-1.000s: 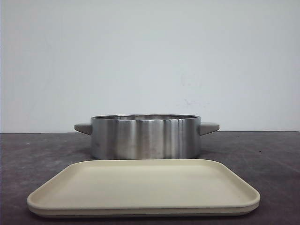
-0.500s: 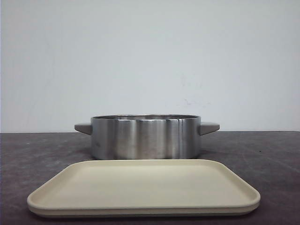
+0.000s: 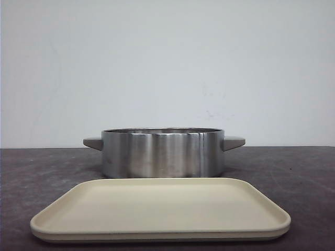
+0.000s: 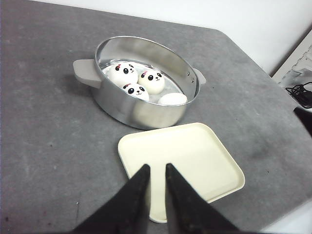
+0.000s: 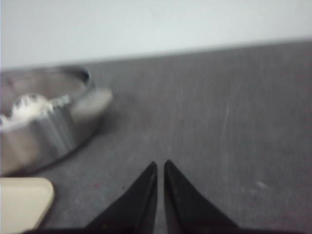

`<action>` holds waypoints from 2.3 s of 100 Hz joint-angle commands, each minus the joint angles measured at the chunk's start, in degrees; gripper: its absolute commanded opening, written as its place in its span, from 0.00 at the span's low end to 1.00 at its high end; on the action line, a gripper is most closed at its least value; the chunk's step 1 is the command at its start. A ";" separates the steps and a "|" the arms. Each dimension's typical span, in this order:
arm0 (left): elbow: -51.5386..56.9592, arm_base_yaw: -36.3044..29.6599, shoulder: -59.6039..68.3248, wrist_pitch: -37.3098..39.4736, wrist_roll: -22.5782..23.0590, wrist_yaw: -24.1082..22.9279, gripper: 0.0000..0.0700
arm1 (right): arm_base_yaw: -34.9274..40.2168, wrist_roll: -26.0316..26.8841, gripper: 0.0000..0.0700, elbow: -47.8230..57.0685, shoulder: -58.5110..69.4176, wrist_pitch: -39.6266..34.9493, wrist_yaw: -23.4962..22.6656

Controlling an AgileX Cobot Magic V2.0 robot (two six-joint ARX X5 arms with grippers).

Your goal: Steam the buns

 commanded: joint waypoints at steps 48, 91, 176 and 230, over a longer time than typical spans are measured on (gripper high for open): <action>0.92 -0.63 0.17 0.61 -0.28 0.07 0.01 | 0.70 -2.16 0.02 -0.26 -0.04 -0.26 9.44; 0.92 -0.63 0.17 0.61 -0.31 0.07 0.01 | 1.44 -2.16 0.02 -0.26 -0.04 0.85 9.46; 0.92 -0.55 0.17 0.07 9.01 -0.61 0.02 | 1.44 -2.16 0.03 -0.26 -0.04 0.85 9.46; -16.09 38.27 0.15 44.13 19.65 22.23 0.02 | 1.44 -2.14 0.03 -0.26 -0.04 0.85 9.46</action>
